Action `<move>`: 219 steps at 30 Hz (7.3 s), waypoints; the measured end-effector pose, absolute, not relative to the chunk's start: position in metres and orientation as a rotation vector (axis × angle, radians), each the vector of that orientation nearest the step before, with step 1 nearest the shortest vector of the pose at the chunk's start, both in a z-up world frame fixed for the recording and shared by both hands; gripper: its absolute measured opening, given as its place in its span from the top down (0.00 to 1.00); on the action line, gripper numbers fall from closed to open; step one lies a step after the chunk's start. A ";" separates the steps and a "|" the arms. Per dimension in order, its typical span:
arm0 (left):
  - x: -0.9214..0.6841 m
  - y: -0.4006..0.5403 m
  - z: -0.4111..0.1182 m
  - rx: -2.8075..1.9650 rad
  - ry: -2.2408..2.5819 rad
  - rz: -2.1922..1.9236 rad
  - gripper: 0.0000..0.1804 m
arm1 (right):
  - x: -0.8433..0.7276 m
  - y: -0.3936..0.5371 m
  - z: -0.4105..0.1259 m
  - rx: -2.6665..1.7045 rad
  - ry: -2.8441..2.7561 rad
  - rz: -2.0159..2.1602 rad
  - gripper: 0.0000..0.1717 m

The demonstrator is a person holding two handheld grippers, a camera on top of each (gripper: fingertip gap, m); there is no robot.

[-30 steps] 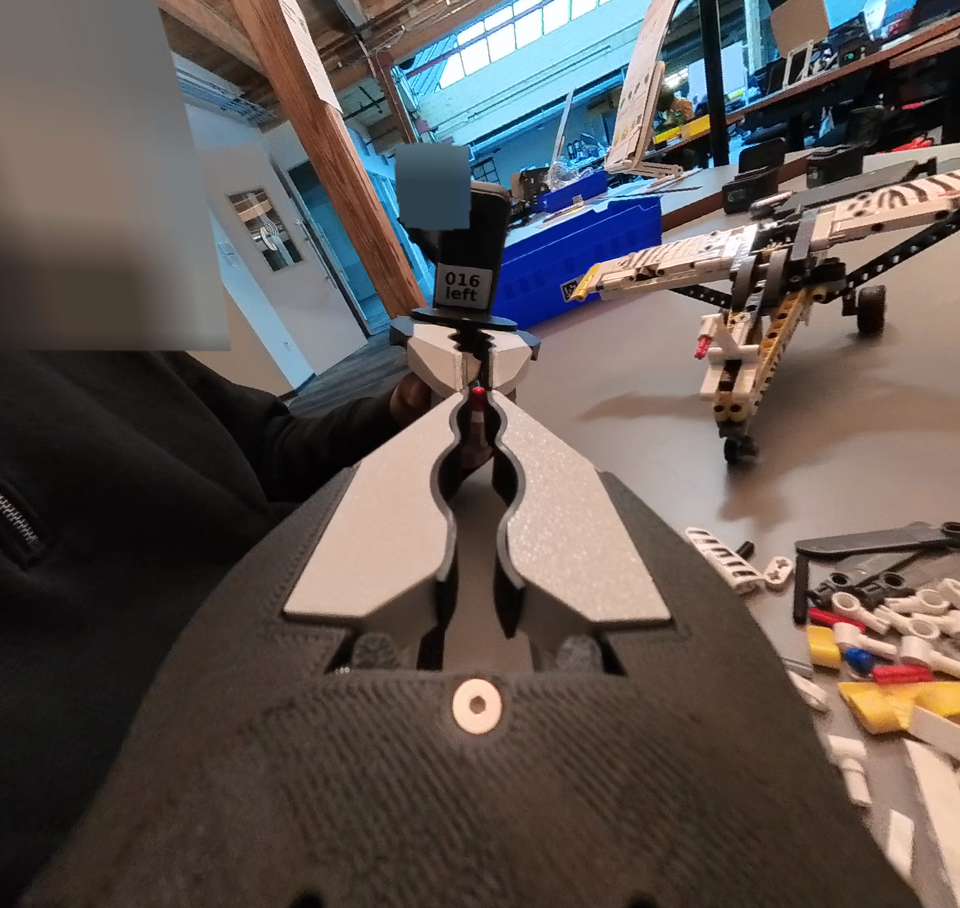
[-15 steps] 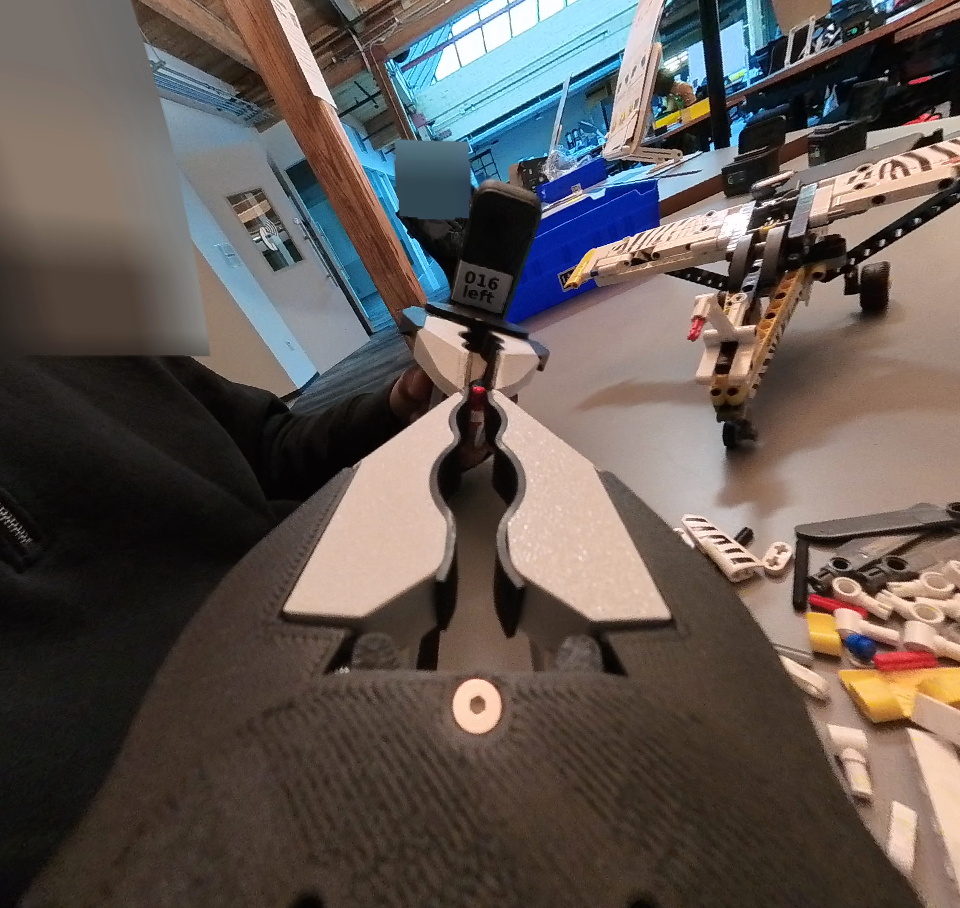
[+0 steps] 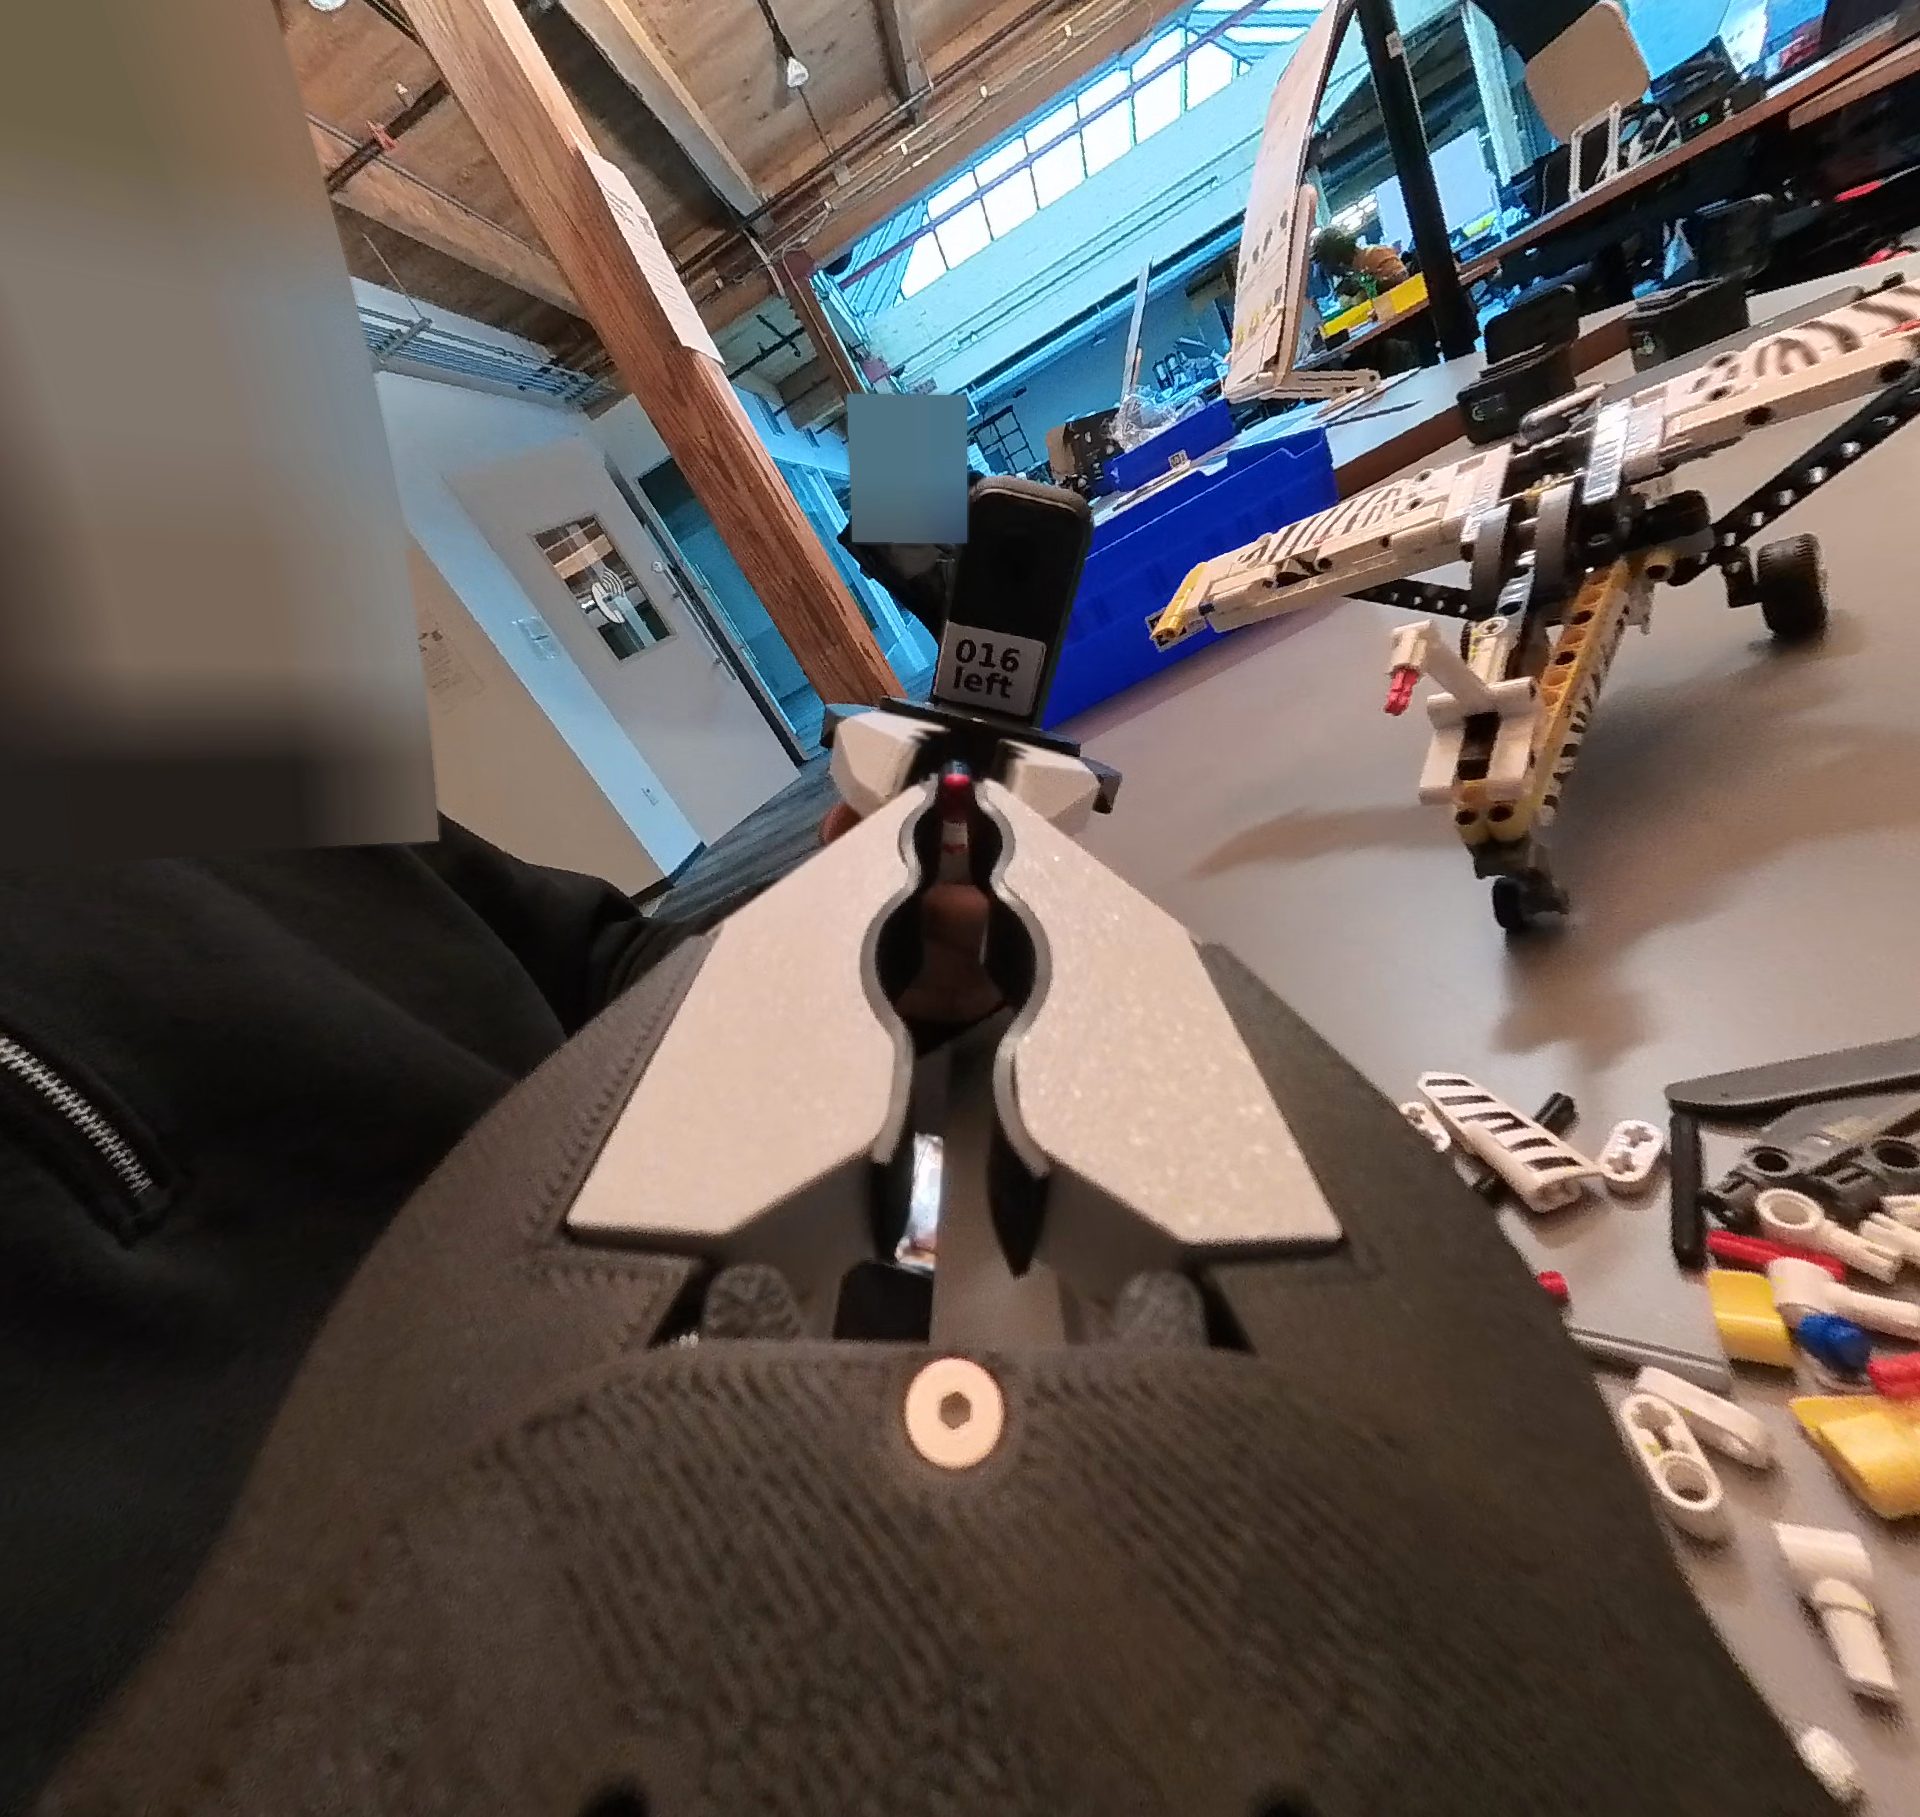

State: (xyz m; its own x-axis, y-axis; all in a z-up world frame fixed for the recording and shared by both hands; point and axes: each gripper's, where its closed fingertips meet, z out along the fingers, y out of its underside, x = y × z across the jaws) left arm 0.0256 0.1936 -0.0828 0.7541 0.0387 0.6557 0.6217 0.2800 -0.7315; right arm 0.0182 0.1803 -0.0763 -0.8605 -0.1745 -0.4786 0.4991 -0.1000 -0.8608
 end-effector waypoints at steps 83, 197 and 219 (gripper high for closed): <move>0.048 0.213 -0.075 -1.499 -0.583 -0.306 0.96 | 0.041 0.198 -0.064 0.286 1.995 -1.919 0.96; 0.025 0.207 -0.062 -1.236 -0.675 -0.272 0.98 | 0.021 0.201 -0.056 0.532 1.749 -1.973 0.89; 0.024 0.206 -0.051 -1.172 -0.660 -0.180 0.99 | 0.023 0.196 -0.054 0.529 1.659 -1.998 0.97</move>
